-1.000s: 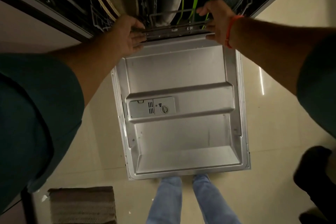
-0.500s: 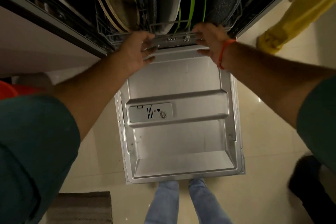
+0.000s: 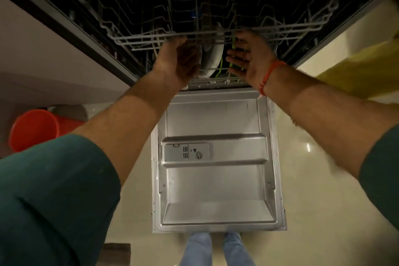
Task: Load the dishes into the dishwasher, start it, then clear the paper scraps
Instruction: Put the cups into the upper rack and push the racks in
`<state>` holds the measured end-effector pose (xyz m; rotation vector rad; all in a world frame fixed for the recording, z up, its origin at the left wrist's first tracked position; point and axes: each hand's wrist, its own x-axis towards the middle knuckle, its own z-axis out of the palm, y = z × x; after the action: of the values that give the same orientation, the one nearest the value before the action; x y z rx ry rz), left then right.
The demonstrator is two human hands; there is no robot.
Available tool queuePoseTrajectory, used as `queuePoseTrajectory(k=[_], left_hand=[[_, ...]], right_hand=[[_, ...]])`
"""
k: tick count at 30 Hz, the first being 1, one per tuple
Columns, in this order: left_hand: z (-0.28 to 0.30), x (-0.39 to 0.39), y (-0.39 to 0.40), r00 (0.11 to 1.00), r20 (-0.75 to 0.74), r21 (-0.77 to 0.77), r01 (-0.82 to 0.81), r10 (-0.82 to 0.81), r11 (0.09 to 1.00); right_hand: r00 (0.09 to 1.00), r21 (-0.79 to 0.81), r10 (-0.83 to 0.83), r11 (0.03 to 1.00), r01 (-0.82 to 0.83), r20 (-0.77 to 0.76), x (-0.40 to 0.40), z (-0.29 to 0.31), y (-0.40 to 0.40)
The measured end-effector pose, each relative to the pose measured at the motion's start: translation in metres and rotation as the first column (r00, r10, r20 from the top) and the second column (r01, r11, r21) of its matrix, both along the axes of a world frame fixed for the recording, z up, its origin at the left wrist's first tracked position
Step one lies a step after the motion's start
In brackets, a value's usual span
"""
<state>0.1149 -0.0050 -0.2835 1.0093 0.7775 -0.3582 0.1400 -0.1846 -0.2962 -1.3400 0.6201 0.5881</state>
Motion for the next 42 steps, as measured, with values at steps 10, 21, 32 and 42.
queuePoseTrajectory(k=[10,21,32,42], left_hand=[[-0.001,-0.005,-0.001,0.997,-0.034,-0.009,-0.064,0.063,0.998],[-0.015,-0.095,-0.020,0.989,-0.079,-0.117,-0.134,0.126,0.984],[0.002,-0.213,-0.035,0.959,-0.240,-0.221,-0.204,0.150,0.954],[0.003,-0.211,-0.038,0.944,-0.246,-0.201,-0.270,0.218,0.941]], right_hand=[[0.986,0.134,-0.162,0.977,0.166,-0.034,-0.008,0.011,0.012],[0.951,0.268,-0.260,0.916,0.297,-0.165,-0.091,0.011,0.003],[0.826,0.278,-0.411,0.802,0.529,-0.386,-0.210,0.019,-0.007],[0.841,0.252,-0.443,0.815,0.523,-0.310,-0.211,0.026,-0.004]])
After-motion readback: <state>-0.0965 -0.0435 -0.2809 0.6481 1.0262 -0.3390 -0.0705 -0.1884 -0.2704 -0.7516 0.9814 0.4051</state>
